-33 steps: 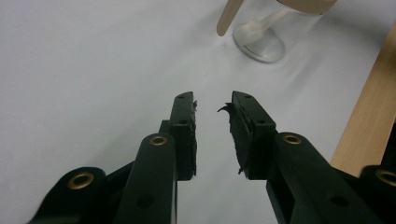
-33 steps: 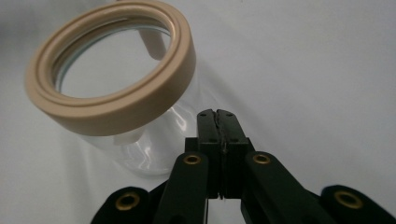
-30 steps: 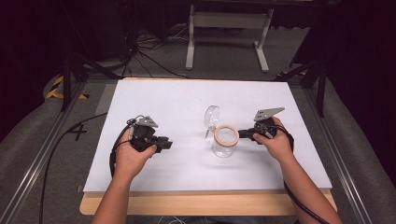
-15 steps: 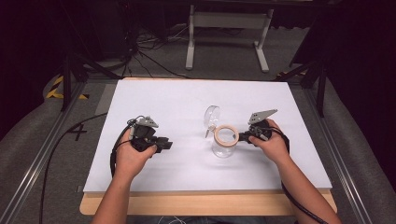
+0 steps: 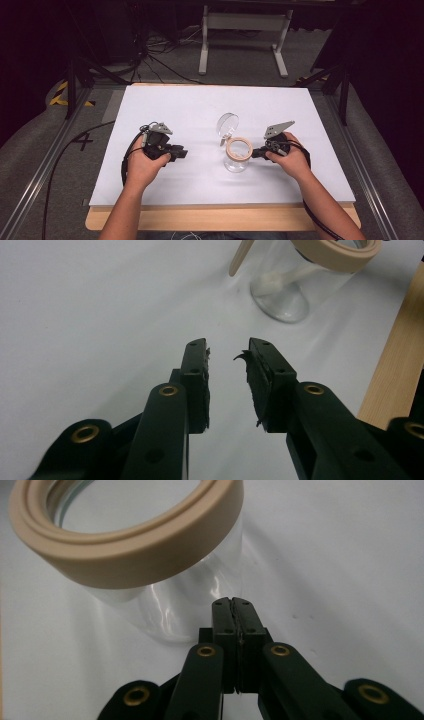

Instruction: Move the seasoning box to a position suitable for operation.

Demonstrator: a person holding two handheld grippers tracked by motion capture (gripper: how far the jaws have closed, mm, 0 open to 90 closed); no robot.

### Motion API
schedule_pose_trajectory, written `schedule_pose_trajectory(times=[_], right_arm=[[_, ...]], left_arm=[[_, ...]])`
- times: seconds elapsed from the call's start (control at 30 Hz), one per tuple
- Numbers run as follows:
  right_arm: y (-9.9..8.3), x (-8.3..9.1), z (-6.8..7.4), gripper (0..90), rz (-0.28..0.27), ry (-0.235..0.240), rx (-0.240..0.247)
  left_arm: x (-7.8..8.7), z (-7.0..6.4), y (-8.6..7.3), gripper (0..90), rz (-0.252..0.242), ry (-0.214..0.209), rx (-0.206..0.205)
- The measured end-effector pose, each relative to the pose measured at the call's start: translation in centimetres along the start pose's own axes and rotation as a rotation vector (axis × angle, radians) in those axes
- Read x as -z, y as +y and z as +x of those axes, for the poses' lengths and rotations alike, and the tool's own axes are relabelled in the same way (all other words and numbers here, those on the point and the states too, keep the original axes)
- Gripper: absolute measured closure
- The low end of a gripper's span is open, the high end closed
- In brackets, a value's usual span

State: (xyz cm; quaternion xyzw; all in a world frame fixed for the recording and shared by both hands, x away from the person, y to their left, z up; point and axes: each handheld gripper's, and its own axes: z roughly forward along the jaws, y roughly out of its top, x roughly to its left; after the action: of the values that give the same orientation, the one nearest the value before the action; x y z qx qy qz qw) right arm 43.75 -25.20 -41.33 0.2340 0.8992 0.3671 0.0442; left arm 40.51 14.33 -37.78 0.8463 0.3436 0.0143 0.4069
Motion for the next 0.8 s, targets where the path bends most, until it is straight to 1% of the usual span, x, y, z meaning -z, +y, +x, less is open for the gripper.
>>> schedule_pose_trajectory(times=[0.13,0.17,0.23,0.27,0.33,0.5,0.63,0.77,0.8], right_arm=[[0.0,-0.1,0.6,89.9,0.006,0.006,0.006],[0.0,-0.1,0.7,89.9,0.009,0.007,0.013],[-0.1,-0.1,1.3,90.0,0.014,0.019,0.018],[-0.1,-0.2,1.5,90.0,0.016,0.024,0.021],[0.0,-0.2,1.6,90.0,0.020,0.028,0.026],[0.3,-0.6,2.6,90.0,0.031,0.056,0.048],[0.7,-1.0,3.4,89.9,0.035,0.074,0.066],[0.8,-1.0,3.5,90.0,0.036,0.077,0.070],[0.8,-0.7,3.4,90.0,0.031,0.082,0.062]], left_arm=[[-0.3,0.1,0.4,70.6,0.000,-0.012,-0.001],[-0.3,0.2,0.5,70.7,0.000,-0.013,-0.010],[-0.5,0.1,0.6,70.8,0.003,-0.020,-0.015],[-0.7,0.1,0.7,70.9,0.000,-0.026,-0.011],[-0.7,0.1,0.8,70.8,-0.001,-0.026,-0.013],[-0.8,0.1,0.9,70.9,-0.003,-0.028,-0.008],[-0.8,0.1,0.9,70.9,-0.004,-0.028,-0.012],[-0.9,0.2,1.0,71.5,-0.005,-0.032,-0.014],[-0.9,0.2,1.0,71.5,-0.005,-0.033,-0.012]])
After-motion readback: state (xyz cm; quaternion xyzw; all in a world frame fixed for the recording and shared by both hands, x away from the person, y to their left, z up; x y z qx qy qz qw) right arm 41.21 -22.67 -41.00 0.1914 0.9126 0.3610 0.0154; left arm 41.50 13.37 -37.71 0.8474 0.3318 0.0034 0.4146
